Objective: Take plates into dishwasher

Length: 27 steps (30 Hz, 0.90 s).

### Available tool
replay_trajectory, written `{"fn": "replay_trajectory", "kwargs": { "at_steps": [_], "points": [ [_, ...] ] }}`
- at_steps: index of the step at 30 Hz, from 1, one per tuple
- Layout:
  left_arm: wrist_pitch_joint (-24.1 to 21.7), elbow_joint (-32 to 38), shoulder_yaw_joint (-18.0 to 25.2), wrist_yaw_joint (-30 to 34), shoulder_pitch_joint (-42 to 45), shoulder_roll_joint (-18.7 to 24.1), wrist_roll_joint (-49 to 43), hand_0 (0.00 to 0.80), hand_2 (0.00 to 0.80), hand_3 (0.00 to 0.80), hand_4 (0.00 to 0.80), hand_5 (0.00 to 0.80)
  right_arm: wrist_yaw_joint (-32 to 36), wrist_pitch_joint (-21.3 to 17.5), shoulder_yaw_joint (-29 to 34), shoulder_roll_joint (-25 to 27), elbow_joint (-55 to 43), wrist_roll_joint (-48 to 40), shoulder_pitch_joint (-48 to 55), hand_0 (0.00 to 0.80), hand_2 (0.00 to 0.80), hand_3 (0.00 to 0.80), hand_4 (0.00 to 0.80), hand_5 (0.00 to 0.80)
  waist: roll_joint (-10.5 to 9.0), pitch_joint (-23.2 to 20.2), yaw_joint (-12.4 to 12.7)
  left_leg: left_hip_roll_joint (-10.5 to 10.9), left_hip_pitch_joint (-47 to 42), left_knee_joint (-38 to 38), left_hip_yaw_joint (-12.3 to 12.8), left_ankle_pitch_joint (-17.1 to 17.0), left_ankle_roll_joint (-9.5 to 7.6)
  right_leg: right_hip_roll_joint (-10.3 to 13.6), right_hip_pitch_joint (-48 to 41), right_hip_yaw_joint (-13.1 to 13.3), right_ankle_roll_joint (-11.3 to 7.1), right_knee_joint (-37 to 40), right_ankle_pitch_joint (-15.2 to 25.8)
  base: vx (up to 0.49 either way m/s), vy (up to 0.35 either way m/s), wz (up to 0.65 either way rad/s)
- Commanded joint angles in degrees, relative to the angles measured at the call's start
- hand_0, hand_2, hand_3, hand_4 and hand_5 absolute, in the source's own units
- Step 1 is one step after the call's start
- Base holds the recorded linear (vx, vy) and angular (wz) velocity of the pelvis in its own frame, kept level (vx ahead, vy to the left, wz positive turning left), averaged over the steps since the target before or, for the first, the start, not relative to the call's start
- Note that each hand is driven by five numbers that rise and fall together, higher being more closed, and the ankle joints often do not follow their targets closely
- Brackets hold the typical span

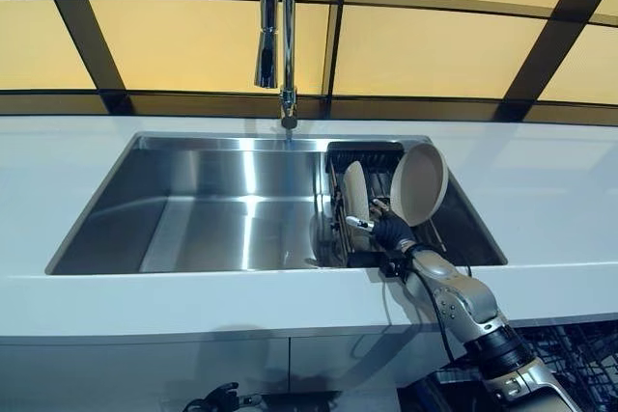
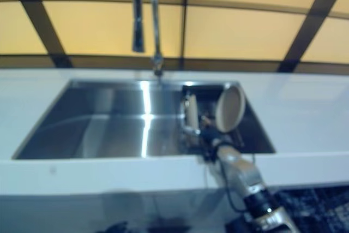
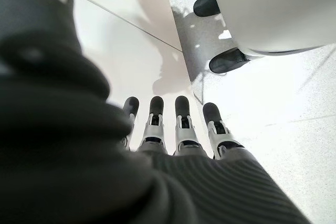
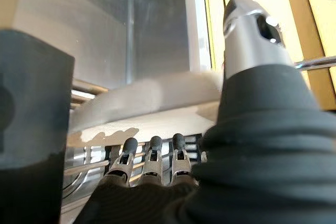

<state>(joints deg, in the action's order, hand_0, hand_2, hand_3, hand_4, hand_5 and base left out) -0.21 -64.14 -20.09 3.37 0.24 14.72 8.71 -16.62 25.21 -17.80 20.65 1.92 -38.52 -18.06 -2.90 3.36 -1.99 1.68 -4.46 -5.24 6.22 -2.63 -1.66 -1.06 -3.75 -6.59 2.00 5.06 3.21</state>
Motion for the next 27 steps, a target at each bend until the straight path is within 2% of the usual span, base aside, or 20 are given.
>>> {"fn": "replay_trajectory", "kwargs": {
  "at_steps": [1,10,18,19,21,22,23,27],
  "points": [
    [0.12,-2.61,-3.33,-0.45,-5.0,-1.25,2.18,0.0,0.0,0.0,0.0,0.0,-3.41,-3.79,0.79,-2.42,2.05,0.84,-8.44,0.0,0.0,0.0,0.0,0.0,0.94,0.96,2.06,2.13,-2.33,0.24,0.42,8.03,-3.98,1.65,-1.83,-0.03,-3.39,-0.45,-3.38,0.0,0.0,0.0],
    [-0.05,-2.93,-4.06,-0.43,-5.65,-1.95,2.54,0.0,0.0,0.0,0.0,0.0,-7.09,-3.37,0.5,-4.62,5.8,2.91,-11.29,0.0,0.0,0.0,0.0,0.0,1.22,1.29,2.59,2.25,-2.28,0.24,-0.22,7.92,-4.09,1.77,-1.79,-0.47,-3.2,-0.94,-3.73,0.0,0.0,0.0],
    [0.2,-2.92,-4.21,-0.44,-5.95,-2.04,2.3,0.0,0.0,0.0,0.0,0.0,-7.03,-2.71,0.27,-4.62,6.16,3.83,-11.34,0.0,0.0,0.0,0.0,0.0,1.35,1.74,2.81,2.28,-1.92,0.24,-0.47,7.83,-4.16,1.94,-1.28,-0.84,-3.3,-1.35,-3.81,0.0,0.0,0.0],
    [0.29,-2.76,-4.36,-0.49,-5.91,-2.09,2.38,0.0,0.0,0.0,0.0,0.0,-6.96,-2.63,0.27,-4.62,6.12,3.9,-11.33,0.082,0.082,0.082,0.082,0.082,1.36,1.78,2.83,2.31,-1.92,0.24,-0.52,7.84,-4.19,1.92,-1.29,-0.81,-3.3,-1.33,-3.83,0.0,0.0,0.0],
    [0.25,-2.83,-4.31,-0.44,-6.03,-2.09,2.31,0.0,0.0,0.0,0.0,0.0,-6.87,-2.66,0.25,-4.57,6.19,4.05,-11.28,0.163,0.163,0.163,0.163,0.163,1.34,1.84,2.82,2.28,-1.88,0.24,-0.5,7.83,-4.18,1.93,-1.2,-0.87,-3.32,-1.43,-3.86,0.0,0.0,0.0],
    [0.13,-3.0,-4.43,-0.41,-6.13,-2.13,2.42,0.0,0.0,0.0,0.0,0.0,-6.79,-2.8,0.1,-4.54,6.26,4.15,-11.27,0.314,0.314,0.314,0.314,0.314,1.34,1.84,2.8,2.28,-1.86,0.24,-0.52,7.84,-4.17,1.91,-1.16,-0.84,-3.31,-1.45,-3.87,0.0,0.0,0.0],
    [0.09,-2.99,-4.54,-0.54,-6.17,-2.2,2.53,0.0,0.0,0.0,0.0,0.0,-7.03,-2.67,0.02,-4.58,6.18,4.24,-11.31,0.408,0.408,0.408,0.408,0.408,1.33,1.88,2.78,2.26,-1.86,0.24,-0.5,7.83,-4.16,1.91,-1.11,-0.88,-3.3,-1.58,-3.93,0.0,0.0,0.0],
    [0.17,-2.67,-4.56,-0.51,-6.09,-2.28,2.4,0.0,0.0,0.0,0.0,0.0,-6.97,-3.07,0.08,-4.58,6.01,5.07,-10.54,0.496,0.496,0.496,0.496,0.496,1.37,1.96,2.74,2.24,-1.87,0.24,-0.53,7.87,-4.21,1.91,-1.06,-0.88,-3.33,-1.77,-4.05,0.0,0.0,0.0]
  ]
}}
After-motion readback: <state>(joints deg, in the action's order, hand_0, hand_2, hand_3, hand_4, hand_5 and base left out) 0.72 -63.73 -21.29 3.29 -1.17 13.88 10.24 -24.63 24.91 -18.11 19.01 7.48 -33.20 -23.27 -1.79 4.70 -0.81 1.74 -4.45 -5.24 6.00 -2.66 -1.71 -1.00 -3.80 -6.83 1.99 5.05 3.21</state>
